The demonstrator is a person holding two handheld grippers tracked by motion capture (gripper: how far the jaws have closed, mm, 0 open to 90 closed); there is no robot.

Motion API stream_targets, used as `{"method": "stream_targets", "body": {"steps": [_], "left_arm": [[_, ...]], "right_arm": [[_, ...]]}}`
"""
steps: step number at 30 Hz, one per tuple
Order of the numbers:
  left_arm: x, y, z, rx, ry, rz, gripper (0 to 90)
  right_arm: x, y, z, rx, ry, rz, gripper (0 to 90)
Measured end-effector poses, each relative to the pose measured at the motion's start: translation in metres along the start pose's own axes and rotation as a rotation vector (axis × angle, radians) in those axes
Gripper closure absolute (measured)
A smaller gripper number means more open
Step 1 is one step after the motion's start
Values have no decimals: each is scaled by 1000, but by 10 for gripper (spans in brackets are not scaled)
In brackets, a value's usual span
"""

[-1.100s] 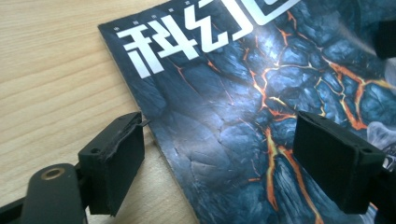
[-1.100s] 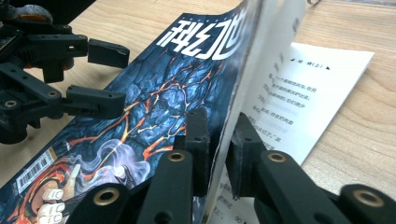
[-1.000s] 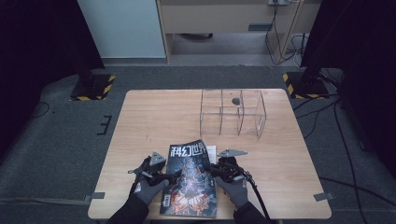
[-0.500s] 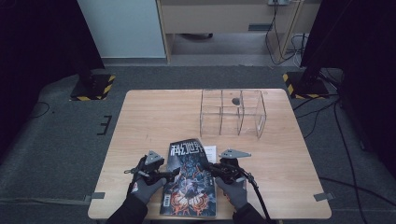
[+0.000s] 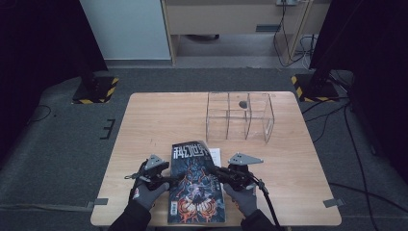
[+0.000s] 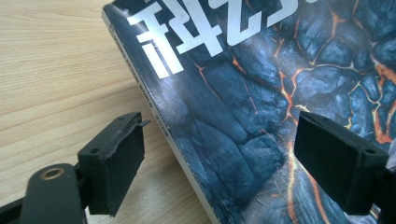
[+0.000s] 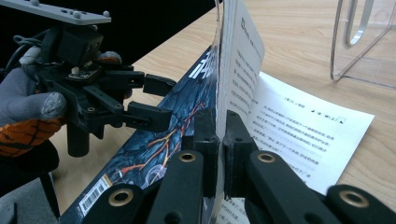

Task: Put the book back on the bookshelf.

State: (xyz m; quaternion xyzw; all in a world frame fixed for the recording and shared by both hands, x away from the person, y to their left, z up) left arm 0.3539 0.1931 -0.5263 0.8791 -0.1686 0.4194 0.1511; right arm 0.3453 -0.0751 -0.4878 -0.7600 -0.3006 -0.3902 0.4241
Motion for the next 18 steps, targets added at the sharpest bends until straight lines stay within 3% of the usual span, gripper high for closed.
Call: {"method": "stream_targets", "body": {"steps": [18], "left_arm": [[0,0,10,-77,-11,4,124]], "right_arm": [[1,-3,-3,28,3,-39,869]]}}
Point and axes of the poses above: each handheld gripper's, and its own axes: z roughly forward along the jaws, x roughly out of its top, y roughly to its right, the point moved 2 cm from there along z, roughly forward along the jaws, and after that the axes turned 11 degrees about x, right-handed, at the moved point
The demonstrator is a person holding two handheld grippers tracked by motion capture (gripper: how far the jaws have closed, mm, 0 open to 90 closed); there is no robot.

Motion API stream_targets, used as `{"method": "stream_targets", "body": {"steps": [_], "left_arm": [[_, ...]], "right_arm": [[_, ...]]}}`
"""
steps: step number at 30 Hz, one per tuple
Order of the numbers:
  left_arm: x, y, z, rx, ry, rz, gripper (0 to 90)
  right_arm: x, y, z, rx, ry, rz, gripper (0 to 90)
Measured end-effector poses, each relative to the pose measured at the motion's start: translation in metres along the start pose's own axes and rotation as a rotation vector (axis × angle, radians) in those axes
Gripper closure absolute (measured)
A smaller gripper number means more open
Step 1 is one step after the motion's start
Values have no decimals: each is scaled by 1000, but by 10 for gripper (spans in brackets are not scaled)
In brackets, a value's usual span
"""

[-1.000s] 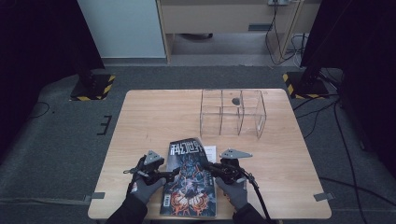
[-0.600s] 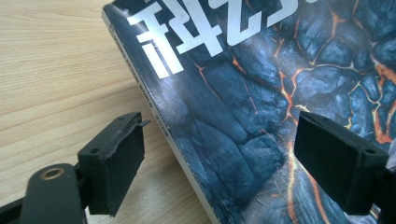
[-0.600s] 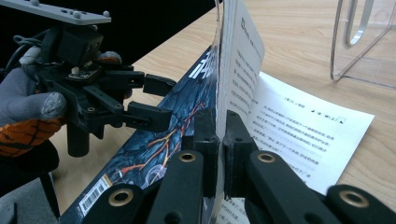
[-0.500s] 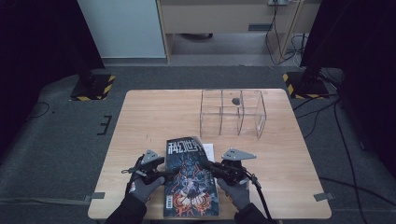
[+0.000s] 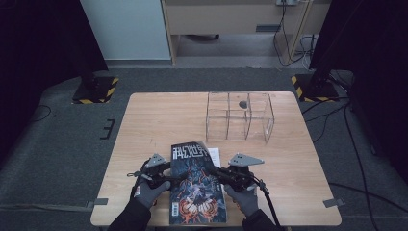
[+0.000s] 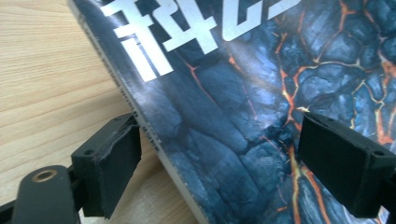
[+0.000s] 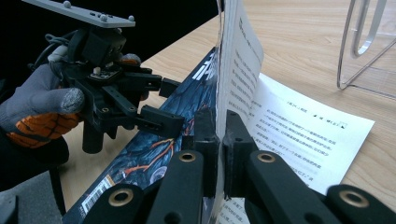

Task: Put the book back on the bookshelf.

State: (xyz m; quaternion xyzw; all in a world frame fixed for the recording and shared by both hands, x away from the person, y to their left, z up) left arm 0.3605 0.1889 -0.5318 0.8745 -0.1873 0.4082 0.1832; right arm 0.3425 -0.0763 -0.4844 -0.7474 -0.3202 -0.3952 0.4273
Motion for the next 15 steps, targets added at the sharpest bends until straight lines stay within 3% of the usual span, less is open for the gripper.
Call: {"method": "stream_targets", "body": {"steps": [1,15], "left_arm": [[0,2,2,-17,-4,-1,124],[1,3,-1,-44,-2,-7,126]], "right_arm": [[0,0,0,1,-3,1,869],[-3,5,-1,7,0,17,869]]}}
Point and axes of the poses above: each handheld gripper's, and its own axes: z roughly forward along the jaws, x roughly out of its top, y roughly to its right, the point moved 2 cm from there along z, roughly forward along the jaws, and after that the axes turned 11 degrees about x, right-handed, at the moved point
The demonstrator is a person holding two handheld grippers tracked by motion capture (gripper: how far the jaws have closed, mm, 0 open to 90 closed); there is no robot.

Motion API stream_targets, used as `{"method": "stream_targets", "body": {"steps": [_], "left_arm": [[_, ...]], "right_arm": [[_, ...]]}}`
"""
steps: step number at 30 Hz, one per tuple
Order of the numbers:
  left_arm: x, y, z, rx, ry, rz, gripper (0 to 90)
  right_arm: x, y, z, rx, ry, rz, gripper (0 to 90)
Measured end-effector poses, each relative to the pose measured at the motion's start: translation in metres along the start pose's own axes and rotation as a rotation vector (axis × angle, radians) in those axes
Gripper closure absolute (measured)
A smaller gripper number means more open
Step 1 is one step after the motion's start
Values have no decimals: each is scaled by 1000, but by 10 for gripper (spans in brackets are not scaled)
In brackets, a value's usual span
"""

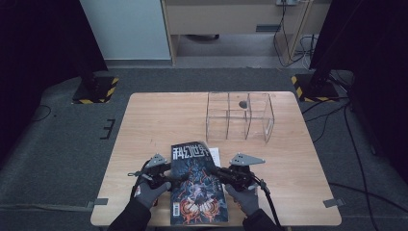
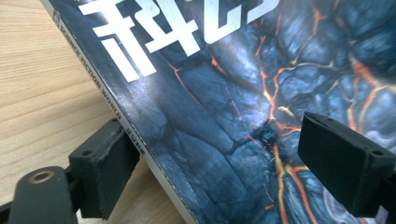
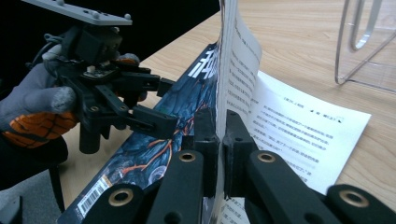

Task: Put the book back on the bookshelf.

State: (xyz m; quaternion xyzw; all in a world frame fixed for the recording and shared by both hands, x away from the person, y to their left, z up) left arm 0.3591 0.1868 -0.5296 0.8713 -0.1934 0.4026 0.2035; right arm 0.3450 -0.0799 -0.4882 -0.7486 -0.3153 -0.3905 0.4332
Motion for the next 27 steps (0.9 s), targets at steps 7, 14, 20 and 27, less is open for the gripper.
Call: {"method": "stream_targets", "body": {"steps": [7,14,20,27], "left_arm": [[6,7,-6,-30,63,0,136],[8,13,-3,-35,51,24,162],[11,17,3,-23,23,25,167],[14,18,11,-5,-7,21,202]], "right_arm": [[-5,8,-2,-16,-12,20,869],[-7,13,-2,-18,-23,30,868],[-7,15,-2,-19,-33,25,868],[-7,17,-3,-24,-46,28,868]]}}
Point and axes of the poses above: each handheld gripper's, and its own axes: z roughly forward along the jaws, x roughly out of its top, y roughly to its right, the point moved 2 cm from there along z, roughly forward along the jaws, and after that the axes turned 11 degrees about x, right-handed, at the moved point
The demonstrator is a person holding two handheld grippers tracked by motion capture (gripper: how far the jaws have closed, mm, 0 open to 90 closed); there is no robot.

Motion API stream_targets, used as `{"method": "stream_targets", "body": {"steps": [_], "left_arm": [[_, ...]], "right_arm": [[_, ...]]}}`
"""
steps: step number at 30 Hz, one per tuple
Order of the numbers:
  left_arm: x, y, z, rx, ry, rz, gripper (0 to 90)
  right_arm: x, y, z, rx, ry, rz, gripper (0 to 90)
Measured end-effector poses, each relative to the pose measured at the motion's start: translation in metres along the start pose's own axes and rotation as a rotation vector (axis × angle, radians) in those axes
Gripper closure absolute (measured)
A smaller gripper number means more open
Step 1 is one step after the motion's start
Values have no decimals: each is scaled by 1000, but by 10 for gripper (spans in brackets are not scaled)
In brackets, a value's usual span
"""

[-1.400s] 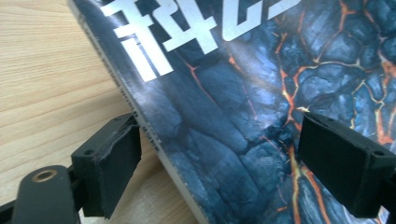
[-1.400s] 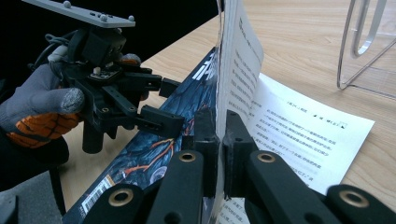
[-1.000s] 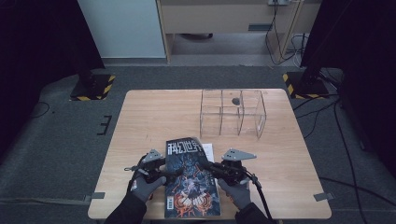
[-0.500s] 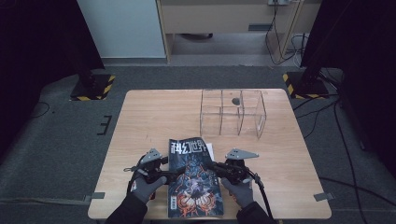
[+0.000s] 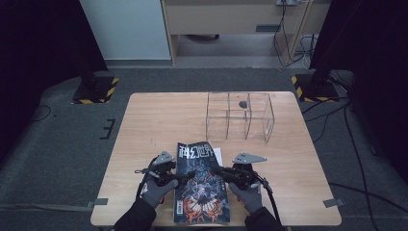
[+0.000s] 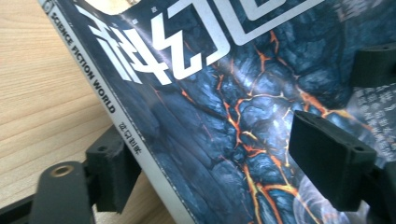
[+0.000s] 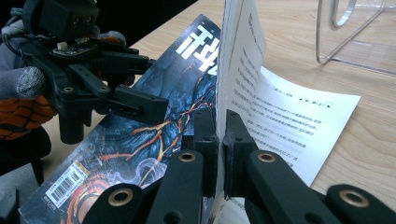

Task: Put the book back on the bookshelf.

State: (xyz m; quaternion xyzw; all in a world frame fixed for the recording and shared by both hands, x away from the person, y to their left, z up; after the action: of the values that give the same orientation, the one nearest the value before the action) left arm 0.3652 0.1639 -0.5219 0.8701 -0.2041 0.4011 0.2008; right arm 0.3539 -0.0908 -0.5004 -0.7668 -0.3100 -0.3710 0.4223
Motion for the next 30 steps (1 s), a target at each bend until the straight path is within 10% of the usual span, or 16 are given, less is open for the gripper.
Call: {"method": "stream_targets", "body": {"steps": [12,30], "left_arm": [[3,-6,-5,120,-17,-30,594],[24,7,-33,107,109,22,691]], "right_arm": [[-1,4,3,-15,-3,11,867],[13,2,-4,-41,30,0,855]]}}
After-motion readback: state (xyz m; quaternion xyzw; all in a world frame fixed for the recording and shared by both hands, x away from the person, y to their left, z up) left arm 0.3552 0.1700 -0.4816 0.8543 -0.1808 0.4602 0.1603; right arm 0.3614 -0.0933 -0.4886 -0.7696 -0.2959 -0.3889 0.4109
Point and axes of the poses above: each handheld gripper's, and its own axes: z roughly forward along the jaws, x roughly out of its top, y roughly to its right, the point moved 2 cm from there along z, roughly forward along the jaws, and after that the axes turned 11 degrees about x, right-handed, at the moved point
